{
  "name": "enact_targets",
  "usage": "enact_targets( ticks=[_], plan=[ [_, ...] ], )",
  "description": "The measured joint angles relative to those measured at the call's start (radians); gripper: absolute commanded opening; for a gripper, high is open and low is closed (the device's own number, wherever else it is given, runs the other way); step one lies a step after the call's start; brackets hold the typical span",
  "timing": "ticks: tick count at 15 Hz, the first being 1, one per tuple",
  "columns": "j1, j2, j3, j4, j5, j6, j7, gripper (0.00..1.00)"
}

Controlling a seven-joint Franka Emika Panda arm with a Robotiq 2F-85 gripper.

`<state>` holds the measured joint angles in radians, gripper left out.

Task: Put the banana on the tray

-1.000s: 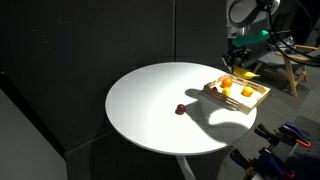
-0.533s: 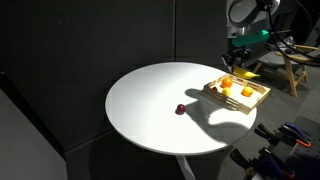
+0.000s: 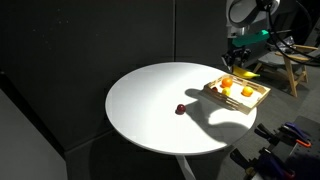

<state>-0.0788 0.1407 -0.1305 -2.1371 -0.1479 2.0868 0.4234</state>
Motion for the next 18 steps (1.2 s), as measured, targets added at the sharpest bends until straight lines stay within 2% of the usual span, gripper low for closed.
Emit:
enact_targets(
  ticks=[4,11,18],
  plan=[
    [-0.009,0.0,-0.003,0.021,0.028,0.0,-0.086,0.16],
    [-0.053,0.016,-0.005,0.076,0.152,-0.019,-0.32,0.16],
    [-0.082,0.066,-0.018,0.126,0.156,-0.012,-0.44,0.16]
  ],
)
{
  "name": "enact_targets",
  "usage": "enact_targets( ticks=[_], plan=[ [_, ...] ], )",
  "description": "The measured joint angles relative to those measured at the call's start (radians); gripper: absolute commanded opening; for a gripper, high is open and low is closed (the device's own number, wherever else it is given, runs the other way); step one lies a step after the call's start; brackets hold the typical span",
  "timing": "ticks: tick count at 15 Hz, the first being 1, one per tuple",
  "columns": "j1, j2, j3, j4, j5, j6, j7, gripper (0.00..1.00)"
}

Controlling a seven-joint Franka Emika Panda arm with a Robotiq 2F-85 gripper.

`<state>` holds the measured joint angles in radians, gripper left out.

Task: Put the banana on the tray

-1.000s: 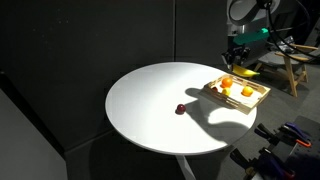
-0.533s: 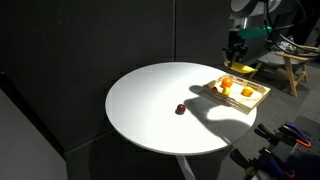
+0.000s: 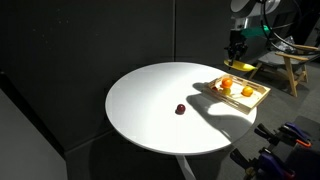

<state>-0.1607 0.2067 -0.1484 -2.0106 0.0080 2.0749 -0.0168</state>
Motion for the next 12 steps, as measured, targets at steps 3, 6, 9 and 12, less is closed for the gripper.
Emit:
enact_targets(
  ticks=[3,6,9,12],
  plan=[
    [-0.007,0.022,-0.007,0.001,0.0,0.027,-0.018,0.16],
    [-0.013,0.049,-0.011,0.001,0.0,0.061,-0.024,0.16],
    [-0.018,0.081,-0.014,0.001,0.0,0.099,-0.024,0.16],
    [-0.022,0.117,-0.018,0.001,0.0,0.137,-0.024,0.16]
  ],
)
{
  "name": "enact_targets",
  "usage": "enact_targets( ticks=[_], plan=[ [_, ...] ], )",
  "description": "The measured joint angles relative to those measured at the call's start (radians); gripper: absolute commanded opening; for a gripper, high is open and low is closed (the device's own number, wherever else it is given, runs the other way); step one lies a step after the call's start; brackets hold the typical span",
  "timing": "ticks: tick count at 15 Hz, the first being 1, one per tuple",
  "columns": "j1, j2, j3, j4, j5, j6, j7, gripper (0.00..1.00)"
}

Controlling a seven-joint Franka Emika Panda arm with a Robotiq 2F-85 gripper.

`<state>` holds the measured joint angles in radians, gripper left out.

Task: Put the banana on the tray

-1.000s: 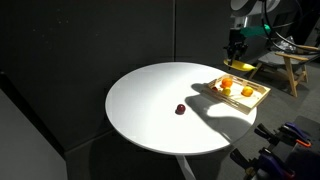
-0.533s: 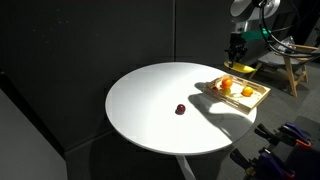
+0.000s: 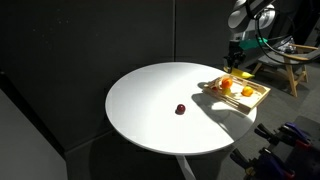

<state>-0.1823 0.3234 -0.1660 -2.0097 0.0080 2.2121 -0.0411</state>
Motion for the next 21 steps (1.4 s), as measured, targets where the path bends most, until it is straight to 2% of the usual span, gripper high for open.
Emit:
enact_targets(
  ticks=[11,12,13,14,17,21],
  plan=[
    [-0.005,0.096,-0.03,0.013,0.0,0.052,0.009,0.16],
    [-0.005,0.104,-0.033,0.018,0.0,0.056,0.011,0.66],
    [-0.005,0.111,-0.036,0.022,0.0,0.058,0.014,0.68],
    [-0.005,0.117,-0.038,0.026,0.0,0.06,0.017,0.73],
    [-0.005,0.127,-0.042,0.037,0.0,0.061,0.023,0.97],
    [-0.005,0.129,-0.046,0.049,-0.001,0.061,0.048,1.0]
  ],
)
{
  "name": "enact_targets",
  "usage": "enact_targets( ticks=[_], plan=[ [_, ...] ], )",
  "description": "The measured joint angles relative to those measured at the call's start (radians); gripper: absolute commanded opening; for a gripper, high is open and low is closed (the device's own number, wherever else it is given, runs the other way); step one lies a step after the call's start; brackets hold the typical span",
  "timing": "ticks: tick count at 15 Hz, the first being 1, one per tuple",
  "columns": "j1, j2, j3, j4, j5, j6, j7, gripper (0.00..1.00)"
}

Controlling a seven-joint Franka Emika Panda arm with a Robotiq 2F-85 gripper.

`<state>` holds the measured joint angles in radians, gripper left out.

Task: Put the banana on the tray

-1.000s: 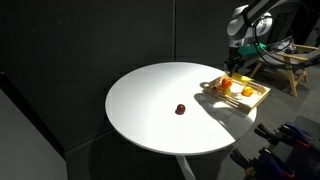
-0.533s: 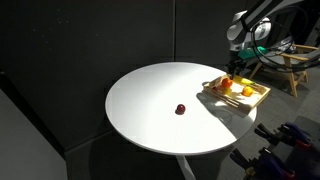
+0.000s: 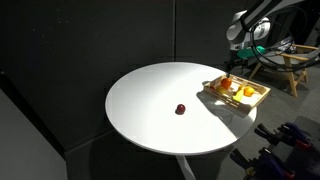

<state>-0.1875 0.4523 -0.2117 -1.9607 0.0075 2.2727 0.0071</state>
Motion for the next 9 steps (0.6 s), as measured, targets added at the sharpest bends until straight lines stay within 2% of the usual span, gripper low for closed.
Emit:
enact_targets(
  ticks=[7,9],
  plan=[
    [0.004,-0.021,-0.007,0.008,0.0,-0.001,0.155,1.0],
    [0.009,-0.039,-0.007,0.007,0.0,-0.011,0.165,1.0]
  ],
)
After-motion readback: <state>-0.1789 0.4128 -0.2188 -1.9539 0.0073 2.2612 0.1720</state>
